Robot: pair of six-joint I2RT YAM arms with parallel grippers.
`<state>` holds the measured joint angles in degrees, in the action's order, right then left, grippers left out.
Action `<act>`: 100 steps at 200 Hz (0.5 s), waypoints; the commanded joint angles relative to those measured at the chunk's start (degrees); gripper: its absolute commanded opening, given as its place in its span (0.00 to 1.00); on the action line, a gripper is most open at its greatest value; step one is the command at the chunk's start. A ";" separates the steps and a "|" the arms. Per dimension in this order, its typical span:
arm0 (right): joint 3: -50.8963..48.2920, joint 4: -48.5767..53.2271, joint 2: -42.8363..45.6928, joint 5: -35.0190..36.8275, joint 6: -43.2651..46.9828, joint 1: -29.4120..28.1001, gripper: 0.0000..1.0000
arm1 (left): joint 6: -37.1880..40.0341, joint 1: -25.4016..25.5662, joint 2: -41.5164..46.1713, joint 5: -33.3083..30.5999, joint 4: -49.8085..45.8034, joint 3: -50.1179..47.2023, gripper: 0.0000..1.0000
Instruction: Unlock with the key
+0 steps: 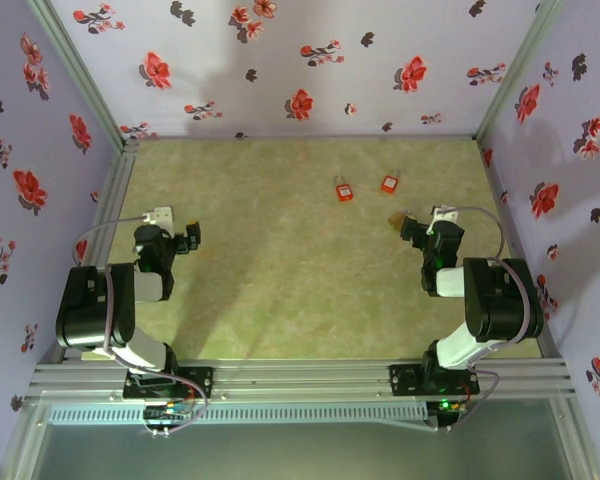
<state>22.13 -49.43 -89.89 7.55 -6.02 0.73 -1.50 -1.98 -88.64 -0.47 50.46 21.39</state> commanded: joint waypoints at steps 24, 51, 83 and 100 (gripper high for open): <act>-0.28 -2.07 0.57 1.06 -0.31 -0.20 0.99 | 0.23 0.16 0.35 -1.08 -0.28 1.38 1.00; -0.39 -2.17 0.59 1.06 -0.38 -0.20 0.99 | 0.19 0.22 0.34 -1.12 -0.49 1.42 1.00; -0.18 -0.12 2.88 -1.00 0.57 -0.20 0.99 | 0.39 0.28 3.59 -0.99 -3.89 2.14 1.00; -0.07 3.71 6.88 -0.36 0.40 -0.28 0.99 | 0.67 0.51 7.81 -1.04 -7.65 2.26 1.00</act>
<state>22.13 -48.03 -88.33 7.14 -5.98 0.73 -1.48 -1.96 -86.65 -0.47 47.07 21.96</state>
